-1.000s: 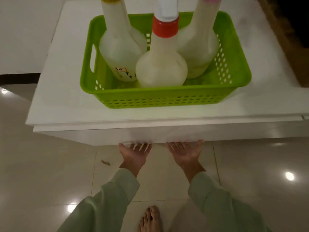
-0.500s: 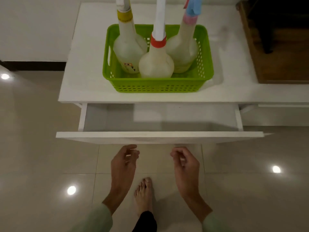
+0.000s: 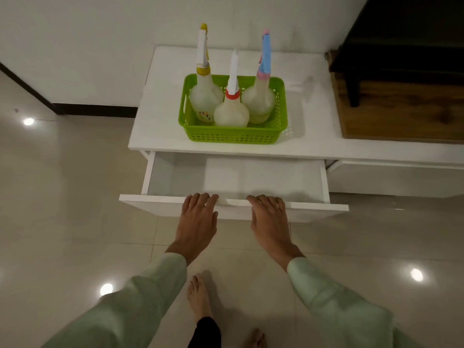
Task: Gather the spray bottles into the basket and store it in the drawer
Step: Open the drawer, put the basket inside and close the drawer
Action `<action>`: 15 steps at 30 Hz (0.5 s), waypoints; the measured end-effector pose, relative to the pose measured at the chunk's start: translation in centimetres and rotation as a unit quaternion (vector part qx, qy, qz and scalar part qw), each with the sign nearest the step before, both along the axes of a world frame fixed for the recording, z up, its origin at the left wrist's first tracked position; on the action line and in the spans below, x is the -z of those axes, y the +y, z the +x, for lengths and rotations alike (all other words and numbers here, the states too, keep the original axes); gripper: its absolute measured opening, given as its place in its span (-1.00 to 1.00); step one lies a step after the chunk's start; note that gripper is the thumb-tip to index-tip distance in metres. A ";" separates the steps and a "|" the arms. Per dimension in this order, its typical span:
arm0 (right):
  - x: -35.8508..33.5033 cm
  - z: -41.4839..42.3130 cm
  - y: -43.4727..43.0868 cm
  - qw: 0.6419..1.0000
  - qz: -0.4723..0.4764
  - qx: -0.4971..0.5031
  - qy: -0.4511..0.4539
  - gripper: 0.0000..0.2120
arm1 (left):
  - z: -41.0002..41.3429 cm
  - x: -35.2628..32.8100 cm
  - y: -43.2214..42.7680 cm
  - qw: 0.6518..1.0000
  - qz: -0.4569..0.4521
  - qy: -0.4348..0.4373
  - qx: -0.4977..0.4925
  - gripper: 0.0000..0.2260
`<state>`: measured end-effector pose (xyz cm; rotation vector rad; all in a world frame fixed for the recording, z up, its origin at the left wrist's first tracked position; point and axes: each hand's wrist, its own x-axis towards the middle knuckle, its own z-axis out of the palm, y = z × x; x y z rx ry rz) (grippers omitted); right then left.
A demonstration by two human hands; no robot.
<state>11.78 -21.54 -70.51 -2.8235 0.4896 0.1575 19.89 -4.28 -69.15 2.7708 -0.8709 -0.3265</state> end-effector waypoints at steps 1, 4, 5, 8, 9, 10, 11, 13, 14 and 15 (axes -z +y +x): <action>-0.1 -0.5 0.2 1.000 0.005 0.000 0.002 -0.56 | -0.5 -0.2 0.1 1.000 -0.001 0.007 -0.003 -0.63; -0.1 -2.3 0.8 1.000 0.016 -0.003 -0.003 -0.54 | -2.0 -0.3 0.9 1.000 -0.009 0.013 -0.006 -0.66; -0.1 -2.9 1.1 1.000 0.017 -0.001 -0.006 -0.53 | -2.6 -0.3 1.2 1.000 -0.012 0.011 -0.008 -0.67; 0.2 -4.8 2.1 1.000 0.014 0.007 -0.017 -0.53 | -4.3 0.1 2.1 1.000 -0.015 0.002 -0.022 -0.72; 0.3 -5.4 2.5 1.000 0.015 0.008 -0.018 -0.53 | -4.8 0.3 2.4 0.999 -0.016 -0.006 -0.028 -0.73; 0.4 -6.0 2.9 1.000 0.016 0.008 -0.018 -0.53 | -5.3 0.4 2.7 0.999 -0.015 -0.012 -0.033 -0.73; 0.4 -6.5 3.2 1.000 0.018 0.007 -0.019 -0.52 | -5.8 0.6 3.0 0.999 -0.015 -0.014 -0.037 -0.73; 0.6 -7.5 3.6 1.000 0.025 0.006 -0.017 -0.49 | -6.7 0.9 3.5 0.999 -0.010 -0.013 -0.043 -0.71; 0.6 -8.0 3.7 0.999 0.028 0.005 -0.016 -0.47 | -7.1 1.0 3.7 0.999 -0.007 -0.015 -0.045 -0.68; 0.6 -8.3 3.8 0.999 0.030 0.003 -0.016 -0.47 | -7.5 1.1 3.9 0.999 -0.005 -0.018 -0.044 -0.65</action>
